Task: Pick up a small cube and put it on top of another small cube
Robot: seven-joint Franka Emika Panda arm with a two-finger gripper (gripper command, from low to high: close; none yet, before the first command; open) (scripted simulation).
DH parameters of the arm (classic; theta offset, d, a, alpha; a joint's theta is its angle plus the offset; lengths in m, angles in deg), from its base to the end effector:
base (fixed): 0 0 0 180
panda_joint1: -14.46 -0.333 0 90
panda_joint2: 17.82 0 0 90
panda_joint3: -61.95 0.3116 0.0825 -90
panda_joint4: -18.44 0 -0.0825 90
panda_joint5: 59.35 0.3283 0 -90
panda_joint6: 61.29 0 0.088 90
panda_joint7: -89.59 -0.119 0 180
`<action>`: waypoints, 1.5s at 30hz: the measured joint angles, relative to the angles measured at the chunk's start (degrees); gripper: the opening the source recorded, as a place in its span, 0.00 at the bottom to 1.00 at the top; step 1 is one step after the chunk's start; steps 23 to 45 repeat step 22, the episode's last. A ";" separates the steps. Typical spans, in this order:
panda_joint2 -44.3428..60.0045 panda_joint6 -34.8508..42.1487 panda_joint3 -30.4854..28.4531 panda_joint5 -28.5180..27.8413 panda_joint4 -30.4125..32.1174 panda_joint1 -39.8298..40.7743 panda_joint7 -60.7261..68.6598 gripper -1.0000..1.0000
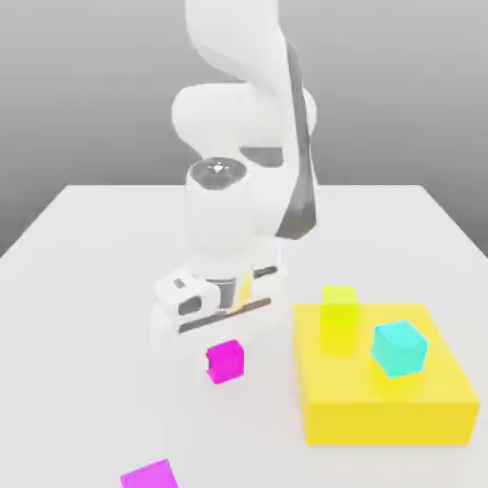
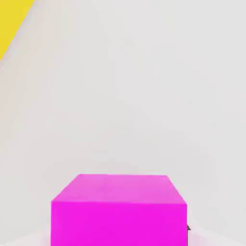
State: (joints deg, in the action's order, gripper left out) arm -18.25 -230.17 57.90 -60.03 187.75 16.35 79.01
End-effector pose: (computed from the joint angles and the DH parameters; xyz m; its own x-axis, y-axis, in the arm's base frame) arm 0.3108 -0.0315 0.2200 0.9620 -0.2732 0.0003 -0.2732 -0.9620 0.0017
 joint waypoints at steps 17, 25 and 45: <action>-8.59 25.84 19.20 4.50 -17.45 -16.90 -25.54 0.00; -3.82 20.13 19.60 2.89 -16.43 -16.77 -26.99 1.00; -3.82 20.13 19.60 2.89 -16.43 -16.77 -26.99 1.00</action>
